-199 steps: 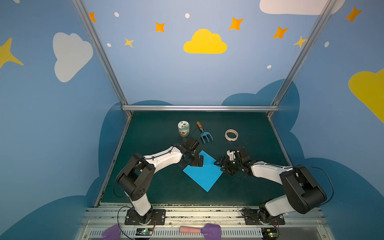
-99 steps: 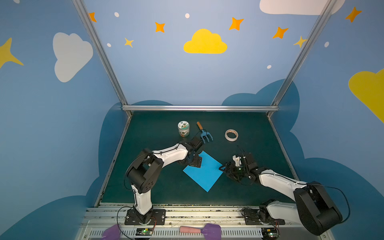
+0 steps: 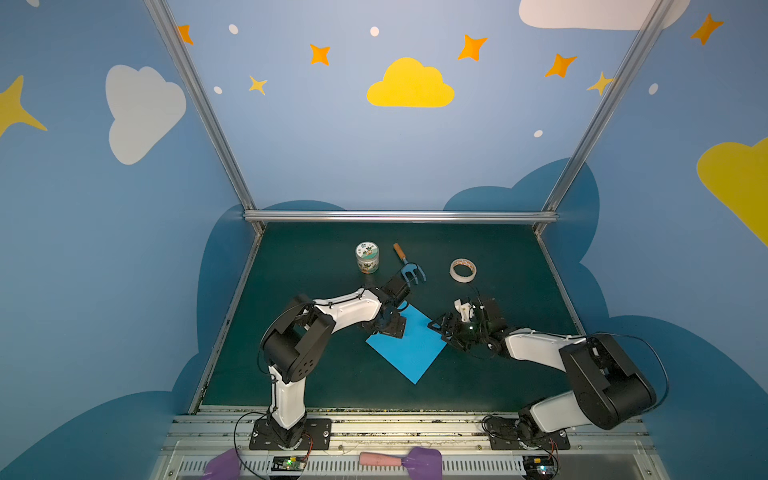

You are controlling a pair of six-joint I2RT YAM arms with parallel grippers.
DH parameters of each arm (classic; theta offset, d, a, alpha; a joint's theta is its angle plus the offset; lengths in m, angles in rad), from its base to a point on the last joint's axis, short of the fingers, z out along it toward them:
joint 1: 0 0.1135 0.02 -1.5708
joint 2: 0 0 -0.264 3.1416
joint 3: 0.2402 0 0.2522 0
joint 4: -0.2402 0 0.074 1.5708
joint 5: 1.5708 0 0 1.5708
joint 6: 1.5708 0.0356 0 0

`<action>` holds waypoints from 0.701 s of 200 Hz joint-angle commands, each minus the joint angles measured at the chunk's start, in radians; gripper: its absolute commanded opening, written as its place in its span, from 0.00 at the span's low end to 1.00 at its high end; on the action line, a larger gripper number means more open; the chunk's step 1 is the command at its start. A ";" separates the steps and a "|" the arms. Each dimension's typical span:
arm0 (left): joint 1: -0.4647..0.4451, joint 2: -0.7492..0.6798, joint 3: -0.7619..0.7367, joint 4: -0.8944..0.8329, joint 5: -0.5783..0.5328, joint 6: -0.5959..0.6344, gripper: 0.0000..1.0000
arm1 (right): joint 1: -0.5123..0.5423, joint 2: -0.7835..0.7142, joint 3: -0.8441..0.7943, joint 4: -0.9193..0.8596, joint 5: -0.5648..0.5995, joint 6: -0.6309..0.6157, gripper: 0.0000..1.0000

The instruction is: Fold a paper plane with a square sheet of paper (fold left side to right side)

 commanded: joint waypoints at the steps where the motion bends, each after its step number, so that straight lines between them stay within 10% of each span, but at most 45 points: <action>1: -0.006 0.078 -0.037 0.002 -0.020 -0.003 1.00 | -0.001 0.084 -0.007 -0.039 0.042 -0.052 0.81; 140: -0.020 0.094 -0.015 0.004 -0.004 -0.014 1.00 | -0.086 -0.067 -0.005 -0.371 0.111 -0.292 0.79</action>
